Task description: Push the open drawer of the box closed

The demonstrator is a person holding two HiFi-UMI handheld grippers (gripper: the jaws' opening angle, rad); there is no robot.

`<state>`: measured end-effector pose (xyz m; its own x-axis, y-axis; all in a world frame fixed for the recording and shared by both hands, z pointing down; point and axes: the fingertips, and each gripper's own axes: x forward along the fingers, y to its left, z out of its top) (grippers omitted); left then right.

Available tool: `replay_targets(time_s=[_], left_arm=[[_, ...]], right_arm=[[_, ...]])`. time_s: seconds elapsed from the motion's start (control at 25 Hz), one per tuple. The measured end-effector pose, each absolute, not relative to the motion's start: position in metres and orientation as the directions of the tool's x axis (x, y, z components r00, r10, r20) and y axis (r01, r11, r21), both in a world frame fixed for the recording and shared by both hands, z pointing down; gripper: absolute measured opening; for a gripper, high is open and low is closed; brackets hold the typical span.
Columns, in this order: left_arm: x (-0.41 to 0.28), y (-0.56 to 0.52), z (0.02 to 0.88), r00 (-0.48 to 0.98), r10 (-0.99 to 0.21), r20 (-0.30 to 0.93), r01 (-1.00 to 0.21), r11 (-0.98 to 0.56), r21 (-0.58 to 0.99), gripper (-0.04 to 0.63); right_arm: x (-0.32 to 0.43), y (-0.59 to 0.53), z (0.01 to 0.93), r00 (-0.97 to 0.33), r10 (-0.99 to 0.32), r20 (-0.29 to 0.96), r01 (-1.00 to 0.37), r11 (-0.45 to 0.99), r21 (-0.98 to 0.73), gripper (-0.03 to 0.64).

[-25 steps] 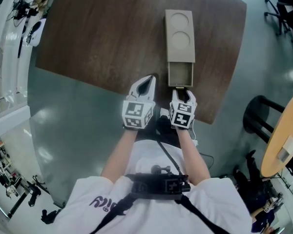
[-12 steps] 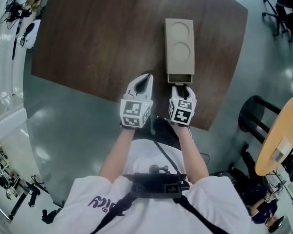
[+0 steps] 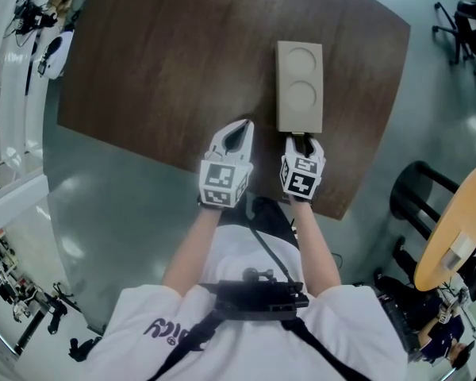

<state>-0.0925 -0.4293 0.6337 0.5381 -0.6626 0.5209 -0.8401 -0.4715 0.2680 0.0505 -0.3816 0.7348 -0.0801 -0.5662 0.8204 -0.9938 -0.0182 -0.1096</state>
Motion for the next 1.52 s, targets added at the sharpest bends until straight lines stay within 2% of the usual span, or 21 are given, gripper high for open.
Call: replay_targets(time_s=[0.28, 0.76, 1.0, 1.48, 1.52], left_arm=[[-0.083, -0.416, 0.621, 0.562, -0.659, 0.5, -0.824, -0.499, 0.268, 0.009], [-0.064, -0.34, 0.58, 0.57, -0.696, 0.438, -0.819, -0.528, 0.226, 0.009], [-0.043, -0.289, 0.55, 0.58, -0.72, 0.382, -0.813, -0.545, 0.207, 0.009], [-0.007, -0.197, 0.499, 0.599, -0.757, 0.262, -0.799, -0.589, 0.123, 0.009], [-0.004, -0.192, 0.496, 0.6, -0.758, 0.254, -0.797, -0.593, 0.114, 0.009]], right_arm=[[0.047, -0.383, 0.737, -0.13, -0.59, 0.797, -0.988, 0.005, -0.157, 0.176], [0.067, -0.316, 0.697, -0.113, -0.679, 0.726, -0.988, 0.001, -0.152, 0.176], [0.083, -0.262, 0.647, -0.128, -0.762, 0.635, -0.985, 0.024, -0.169, 0.176], [0.085, -0.188, 0.53, -0.194, -0.913, 0.359, -0.98, 0.163, -0.116, 0.174], [0.088, -0.185, 0.522, -0.189, -0.923, 0.335, -0.981, 0.16, -0.112, 0.139]])
